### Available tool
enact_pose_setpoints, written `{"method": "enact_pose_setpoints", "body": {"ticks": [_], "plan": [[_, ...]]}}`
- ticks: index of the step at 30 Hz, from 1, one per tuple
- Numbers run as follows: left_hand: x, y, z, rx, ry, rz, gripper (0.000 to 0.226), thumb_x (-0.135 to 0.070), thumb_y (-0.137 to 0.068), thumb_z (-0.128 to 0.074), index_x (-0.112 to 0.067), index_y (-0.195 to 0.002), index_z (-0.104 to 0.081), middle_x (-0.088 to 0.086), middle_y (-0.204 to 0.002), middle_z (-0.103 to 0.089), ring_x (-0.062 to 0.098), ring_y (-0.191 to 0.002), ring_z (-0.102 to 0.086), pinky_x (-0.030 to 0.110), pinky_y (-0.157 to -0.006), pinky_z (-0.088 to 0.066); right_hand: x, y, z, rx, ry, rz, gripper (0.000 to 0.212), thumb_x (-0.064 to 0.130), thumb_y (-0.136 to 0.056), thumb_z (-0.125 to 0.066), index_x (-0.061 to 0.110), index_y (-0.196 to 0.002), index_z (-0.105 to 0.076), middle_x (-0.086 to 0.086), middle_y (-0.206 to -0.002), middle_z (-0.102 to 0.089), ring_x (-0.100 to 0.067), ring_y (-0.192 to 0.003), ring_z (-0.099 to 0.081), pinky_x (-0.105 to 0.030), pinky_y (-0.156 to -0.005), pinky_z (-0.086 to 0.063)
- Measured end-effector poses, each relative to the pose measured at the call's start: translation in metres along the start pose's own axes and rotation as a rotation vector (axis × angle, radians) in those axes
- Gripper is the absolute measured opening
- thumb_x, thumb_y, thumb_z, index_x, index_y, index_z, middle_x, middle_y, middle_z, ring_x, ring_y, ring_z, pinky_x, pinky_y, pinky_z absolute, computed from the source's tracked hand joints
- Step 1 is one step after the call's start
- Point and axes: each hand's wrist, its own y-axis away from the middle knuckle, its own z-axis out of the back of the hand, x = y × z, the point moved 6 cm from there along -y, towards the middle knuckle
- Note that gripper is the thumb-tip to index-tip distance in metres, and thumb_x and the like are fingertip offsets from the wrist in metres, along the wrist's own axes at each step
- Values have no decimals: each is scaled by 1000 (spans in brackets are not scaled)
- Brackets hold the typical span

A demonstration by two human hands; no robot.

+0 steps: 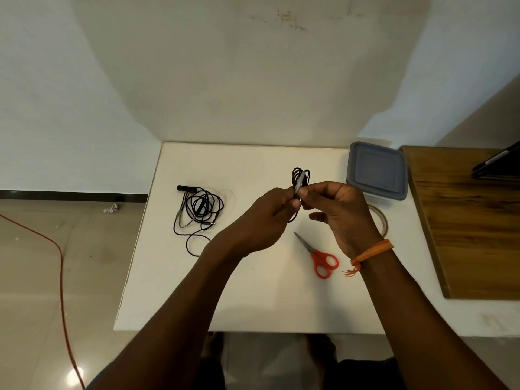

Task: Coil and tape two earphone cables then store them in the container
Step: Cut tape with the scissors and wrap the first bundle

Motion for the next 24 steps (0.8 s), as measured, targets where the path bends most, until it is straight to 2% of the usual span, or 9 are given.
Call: {"method": "enact_pose_setpoints", "body": {"ticks": [4, 6, 8, 12, 14, 18, 21, 22, 24], "plan": [[-10, 2, -3, -92, 239, 64, 24, -25, -104, -41, -24, -95, -63, -18, -65, -54, -4, -58, -46, 7, -59, -35, 5, -1, 2, -41, 18, 18, 3, 17, -83, -71, 18, -85, -73, -8, -83, -74, -20, -78, -68, -35, -71, -55], [-8, 1, -2, -181, 244, 56, 30, -31, -103, -44, -25, -80, -63, -13, -57, -45, 1, -54, -39, 17, -58, -33, 6, -1, 2, -56, 15, 17, 2, 18, -83, -71, 19, -83, -73, -4, -77, -73, -18, -73, -68, -34, -70, -55], [-2, 0, -2, -231, 276, 67, 35, -31, -103, -44, -31, -75, -64, -4, -61, -41, 9, -59, -35, 25, -59, -31, 6, 1, 0, -46, 5, 1, 4, 21, -81, -73, 18, -84, -74, -2, -74, -73, -15, -70, -68, -33, -68, -55], [6, -1, 7, -311, 539, 125, 37, -37, -98, -46, -14, -81, -68, 6, -71, -48, 21, -68, -36, 34, -63, -28, 10, 1, 1, 44, -48, -48, 15, 26, -78, -73, 15, -89, -74, -4, -80, -74, -15, -72, -69, -33, -70, -54], [4, -3, 10, -321, 646, 103, 37, -38, -95, -46, -17, -91, -76, 13, -87, -52, 26, -76, -33, 34, -65, -28, 11, 1, 1, 75, -67, -56, 15, 25, -78, -72, 15, -88, -74, -3, -79, -73, -15, -71, -66, -32, -68, -53], [-8, -2, 6, -372, 503, 47, 41, -41, -97, -43, -14, -102, -73, 17, -74, -52, 22, -68, -38, 34, -61, -33, 11, 2, -2, 121, -192, -68, 18, 29, -72, -72, 16, -84, -74, -3, -77, -69, -14, -69, -58, -31, -64, -48], [-6, 0, 2, -398, 451, 67, 36, -42, -98, -41, -28, -80, -69, 8, -65, -43, 19, -64, -37, 35, -61, -32, 15, 2, -1, 140, -204, -39, 20, 31, -72, -71, 17, -86, -74, -4, -80, -69, -15, -72, -59, -31, -65, -50], [-6, 1, 0, -384, 434, 76, 38, -40, -100, -39, -27, -76, -65, 6, -65, -43, 19, -64, -37, 34, -61, -32, 16, 2, 0, 138, -204, -34, 21, 30, -72, -71, 16, -87, -73, -5, -81, -69, -15, -73, -60, -31, -64, -50], [-6, 1, -6, -350, 419, 75, 44, -32, -105, -35, -7, -79, -59, 9, -65, -41, 19, -64, -35, 31, -60, -30, 14, 1, 0, 113, -200, -32, 24, 30, -73, -71, 13, -90, -73, -5, -82, -70, -16, -72, -61, -30, -64, -51]]}}
